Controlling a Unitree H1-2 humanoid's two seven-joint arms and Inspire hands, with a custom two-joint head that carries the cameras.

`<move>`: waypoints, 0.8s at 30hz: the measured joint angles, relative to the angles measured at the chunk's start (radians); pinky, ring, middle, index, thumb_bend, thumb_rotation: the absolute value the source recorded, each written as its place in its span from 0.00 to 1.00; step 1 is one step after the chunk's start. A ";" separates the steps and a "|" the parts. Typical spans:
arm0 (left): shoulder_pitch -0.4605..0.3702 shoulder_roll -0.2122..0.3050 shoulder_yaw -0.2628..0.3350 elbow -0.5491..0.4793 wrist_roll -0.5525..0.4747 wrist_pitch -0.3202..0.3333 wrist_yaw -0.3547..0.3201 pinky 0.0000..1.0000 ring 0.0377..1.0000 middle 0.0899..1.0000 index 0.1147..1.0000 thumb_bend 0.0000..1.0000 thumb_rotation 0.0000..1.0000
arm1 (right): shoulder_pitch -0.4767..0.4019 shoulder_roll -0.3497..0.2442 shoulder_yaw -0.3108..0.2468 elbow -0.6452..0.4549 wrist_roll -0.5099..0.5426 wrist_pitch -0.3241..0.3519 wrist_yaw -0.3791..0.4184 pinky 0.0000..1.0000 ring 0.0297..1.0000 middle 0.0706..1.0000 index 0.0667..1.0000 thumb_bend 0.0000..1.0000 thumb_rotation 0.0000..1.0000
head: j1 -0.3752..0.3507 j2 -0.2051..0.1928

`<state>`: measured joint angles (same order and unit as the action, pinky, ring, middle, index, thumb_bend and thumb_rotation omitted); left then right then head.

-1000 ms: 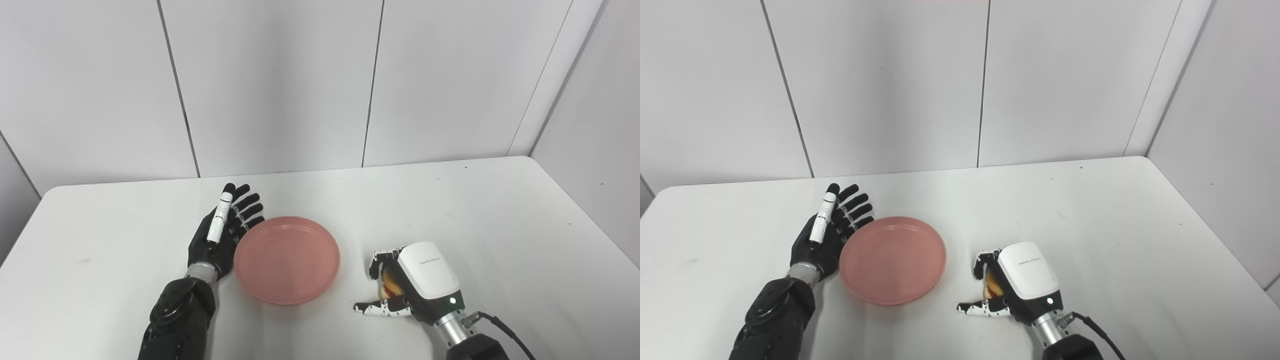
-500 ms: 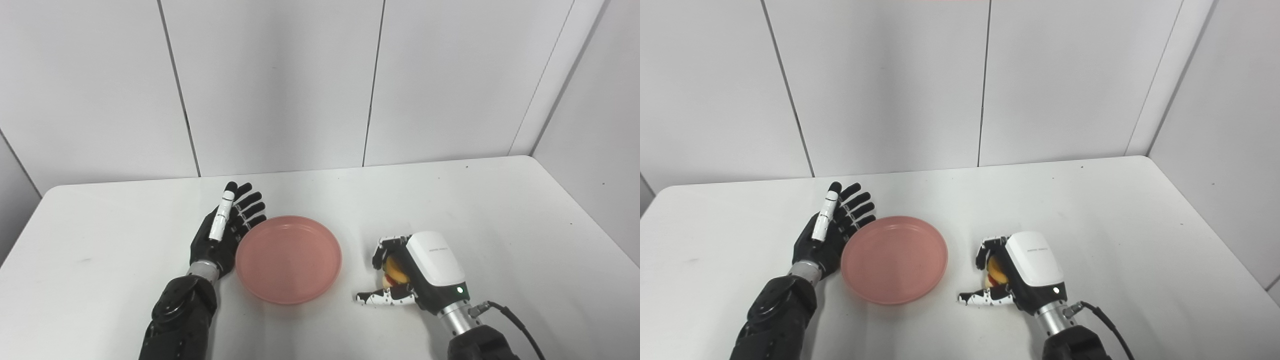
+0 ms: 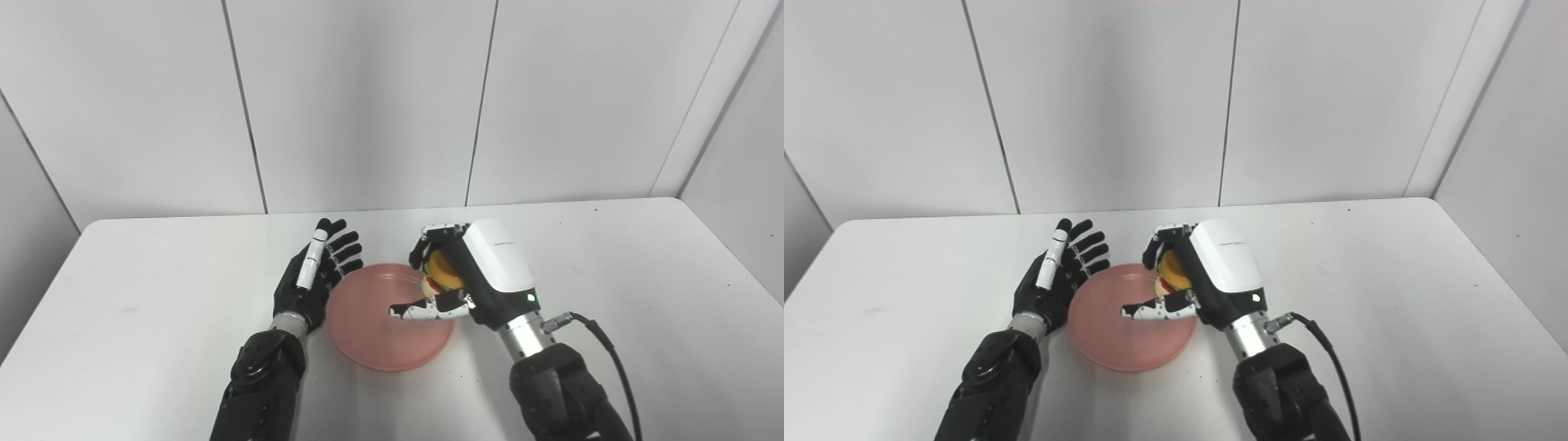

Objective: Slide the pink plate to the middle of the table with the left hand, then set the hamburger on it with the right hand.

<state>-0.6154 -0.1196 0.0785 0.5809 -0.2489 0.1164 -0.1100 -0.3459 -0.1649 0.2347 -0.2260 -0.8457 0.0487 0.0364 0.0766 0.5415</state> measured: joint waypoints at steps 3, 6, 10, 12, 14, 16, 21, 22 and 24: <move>0.000 0.000 -0.004 0.012 0.012 -0.024 0.000 0.72 0.79 0.77 0.74 0.69 0.73 | -0.023 0.006 0.019 0.097 -0.001 -0.026 -0.040 0.12 0.15 0.21 0.29 0.68 0.27 | 0.014 -0.005; -0.005 -0.001 -0.007 0.026 0.019 -0.040 0.000 0.70 0.78 0.77 0.74 0.69 0.74 | -0.046 0.016 0.052 0.182 -0.003 -0.060 -0.079 0.12 0.15 0.21 0.29 0.67 0.29 | 0.044 -0.011; -0.006 0.000 -0.023 0.048 0.040 -0.079 -0.004 0.69 0.78 0.77 0.75 0.66 0.81 | -0.092 0.022 0.094 0.302 -0.007 -0.118 -0.133 0.13 0.16 0.21 0.27 0.67 0.26 | 0.081 -0.015; -0.008 0.000 -0.030 0.059 0.042 -0.093 -0.008 0.70 0.80 0.80 0.82 0.66 0.81 | -0.116 0.026 0.110 0.366 -0.008 -0.143 -0.152 0.13 0.16 0.21 0.28 0.66 0.25 | 0.086 -0.014; -0.008 -0.001 -0.030 0.062 0.042 -0.101 -0.008 0.68 0.79 0.80 0.78 0.65 0.80 | -0.137 0.030 0.123 0.422 -0.009 -0.148 -0.164 0.13 0.16 0.21 0.29 0.66 0.27 | 0.086 -0.012; -0.008 -0.004 -0.030 0.063 0.042 -0.106 -0.007 0.67 0.80 0.83 0.80 0.66 0.80 | -0.149 0.033 0.131 0.462 -0.009 -0.148 -0.166 0.13 0.16 0.21 0.28 0.67 0.26 | 0.089 -0.008; -0.008 -0.010 -0.028 0.072 0.042 -0.120 -0.003 0.67 0.83 0.85 0.82 0.67 0.80 | -0.174 0.039 0.156 0.561 -0.023 -0.148 -0.190 0.13 0.17 0.21 0.30 0.67 0.25 | 0.088 -0.006; -0.008 -0.011 -0.028 0.074 0.042 -0.123 -0.003 0.66 0.81 0.84 0.82 0.66 0.79 | -0.176 0.039 0.160 0.573 -0.028 -0.148 -0.197 0.13 0.17 0.21 0.30 0.66 0.25 | 0.088 -0.006; -0.008 -0.013 -0.025 0.082 0.041 -0.138 -0.003 0.65 0.79 0.82 0.81 0.66 0.79 | -0.181 0.042 0.164 0.595 -0.031 -0.148 -0.213 0.14 0.17 0.22 0.39 0.56 0.19 | 0.092 -0.003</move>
<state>-0.6236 -0.1328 0.0536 0.6633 -0.2078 -0.0221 -0.1133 -0.5264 -0.1226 0.3989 0.3688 -0.8769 -0.0994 -0.1763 0.1687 0.5384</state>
